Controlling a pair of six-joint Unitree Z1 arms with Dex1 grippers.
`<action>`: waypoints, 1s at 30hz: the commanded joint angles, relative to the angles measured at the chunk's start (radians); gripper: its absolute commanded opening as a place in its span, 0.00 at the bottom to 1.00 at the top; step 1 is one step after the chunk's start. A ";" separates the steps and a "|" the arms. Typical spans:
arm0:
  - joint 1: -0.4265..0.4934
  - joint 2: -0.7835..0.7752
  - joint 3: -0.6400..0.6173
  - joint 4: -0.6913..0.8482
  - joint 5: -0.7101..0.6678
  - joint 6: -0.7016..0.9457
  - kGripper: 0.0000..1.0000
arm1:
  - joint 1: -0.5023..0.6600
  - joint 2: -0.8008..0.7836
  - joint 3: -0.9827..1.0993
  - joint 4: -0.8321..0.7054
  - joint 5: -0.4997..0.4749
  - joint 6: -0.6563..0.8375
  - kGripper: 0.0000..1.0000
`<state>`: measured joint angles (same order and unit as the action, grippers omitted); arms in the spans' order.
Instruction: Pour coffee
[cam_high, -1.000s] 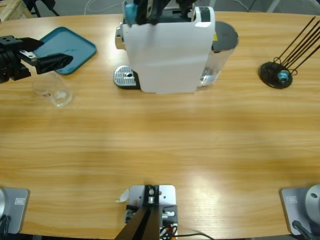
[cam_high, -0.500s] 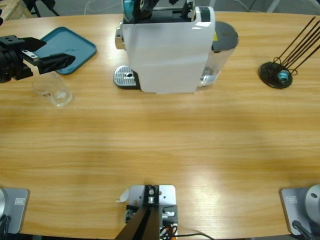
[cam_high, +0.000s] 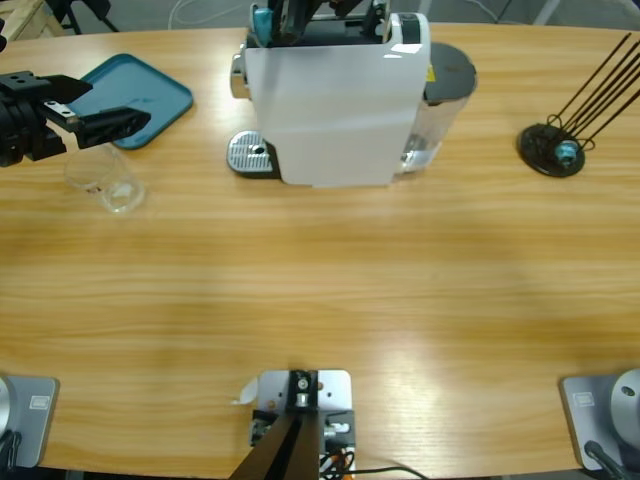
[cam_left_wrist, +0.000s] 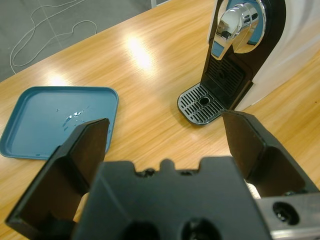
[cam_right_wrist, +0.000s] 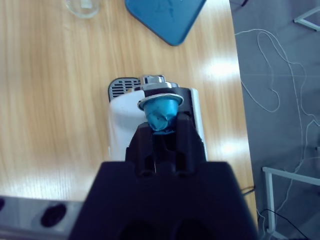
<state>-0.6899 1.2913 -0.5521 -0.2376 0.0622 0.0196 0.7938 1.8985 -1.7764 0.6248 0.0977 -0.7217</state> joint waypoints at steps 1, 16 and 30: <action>-0.008 0.031 0.035 -0.011 -0.018 0.008 0.98 | -0.015 0.041 -0.010 -0.004 -0.041 -0.019 0.00; -0.008 0.031 0.035 -0.011 -0.018 0.010 0.98 | -0.015 0.066 0.000 0.021 -0.034 -0.006 0.25; -0.008 0.031 0.037 -0.011 -0.028 0.010 0.98 | -0.009 0.073 -0.060 0.078 -0.029 0.003 0.49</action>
<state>-0.6899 1.2914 -0.5508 -0.2377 0.0518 0.0202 0.7937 1.9188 -1.8001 0.6505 0.0755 -0.7232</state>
